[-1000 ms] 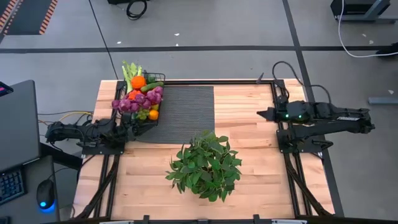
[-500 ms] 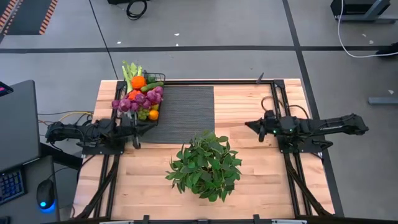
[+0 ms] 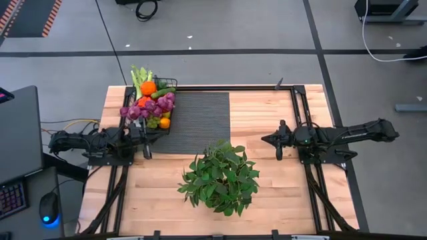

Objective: Build produce basket
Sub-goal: Return to Home Position

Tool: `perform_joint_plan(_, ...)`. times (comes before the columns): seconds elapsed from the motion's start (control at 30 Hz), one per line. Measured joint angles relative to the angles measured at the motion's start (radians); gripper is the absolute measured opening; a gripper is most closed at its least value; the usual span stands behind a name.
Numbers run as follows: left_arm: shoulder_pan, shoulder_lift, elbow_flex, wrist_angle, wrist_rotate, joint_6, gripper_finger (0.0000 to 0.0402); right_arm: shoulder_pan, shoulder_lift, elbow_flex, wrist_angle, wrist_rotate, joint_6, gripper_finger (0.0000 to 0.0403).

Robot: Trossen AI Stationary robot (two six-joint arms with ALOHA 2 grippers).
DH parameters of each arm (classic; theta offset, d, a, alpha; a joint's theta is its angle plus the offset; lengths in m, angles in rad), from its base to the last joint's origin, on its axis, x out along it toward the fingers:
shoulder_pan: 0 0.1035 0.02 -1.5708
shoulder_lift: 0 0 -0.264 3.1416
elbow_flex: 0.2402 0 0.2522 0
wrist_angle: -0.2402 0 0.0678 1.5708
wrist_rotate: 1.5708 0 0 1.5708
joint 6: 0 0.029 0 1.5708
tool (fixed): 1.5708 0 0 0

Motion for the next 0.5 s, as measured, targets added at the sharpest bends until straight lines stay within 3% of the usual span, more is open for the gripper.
perform_joint_plan(0.27, 0.000, 0.000, 0.000, 0.004, 0.002, -0.001, 0.0027, 0.000, -0.002, 0.000, 0.191, -0.003, -0.214, 0.0017)
perform_joint_plan(0.5, 0.000, 0.000, 0.000, 0.005, 0.002, -0.001, 0.0023, 0.000, -0.001, 0.000, 0.216, 0.000, -0.221, 0.0018)
